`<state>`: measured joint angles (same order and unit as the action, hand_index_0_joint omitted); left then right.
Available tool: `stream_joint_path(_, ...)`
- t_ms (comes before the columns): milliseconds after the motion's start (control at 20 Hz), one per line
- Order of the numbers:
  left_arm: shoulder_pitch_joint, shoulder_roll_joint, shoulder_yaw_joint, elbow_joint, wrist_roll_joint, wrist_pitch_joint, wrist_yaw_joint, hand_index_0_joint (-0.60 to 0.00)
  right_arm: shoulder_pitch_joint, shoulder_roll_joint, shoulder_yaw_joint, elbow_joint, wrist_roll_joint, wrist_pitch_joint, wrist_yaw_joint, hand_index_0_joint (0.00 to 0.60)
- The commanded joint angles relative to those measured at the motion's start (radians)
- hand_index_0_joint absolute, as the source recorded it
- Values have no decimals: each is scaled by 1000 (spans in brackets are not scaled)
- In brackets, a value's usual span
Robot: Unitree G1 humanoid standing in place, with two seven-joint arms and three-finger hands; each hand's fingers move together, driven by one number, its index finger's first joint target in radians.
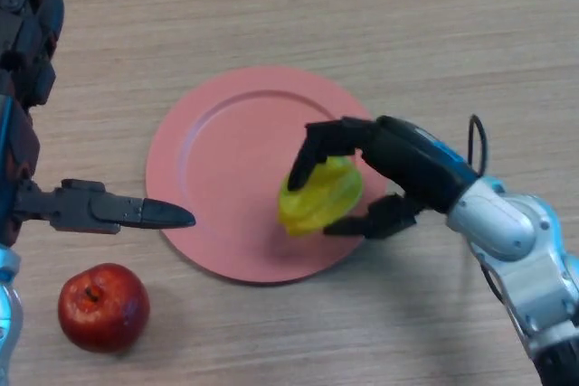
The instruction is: Pick up the yellow starfruit and place it on the plate
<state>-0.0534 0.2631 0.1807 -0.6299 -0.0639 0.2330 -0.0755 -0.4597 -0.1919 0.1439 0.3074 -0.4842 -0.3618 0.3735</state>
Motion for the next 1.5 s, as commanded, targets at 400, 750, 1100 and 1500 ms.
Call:
stream_joint_path(400,-66,40,34,-18,21,-143,30,0,-204,-20,-73,210,-366,-243,-375,600)
stream_joint_path(750,-68,35,16,7,35,-161,41,0,-177,-15,-68,132,-303,-146,-368,150)
stream_joint_path(1100,-50,28,15,4,30,-170,39,0,-165,-7,-59,86,-264,-89,-366,0)
stream_joint_path(1500,-56,30,6,6,19,-121,17,0,-3,-17,-136,-308,118,114,-237,0)
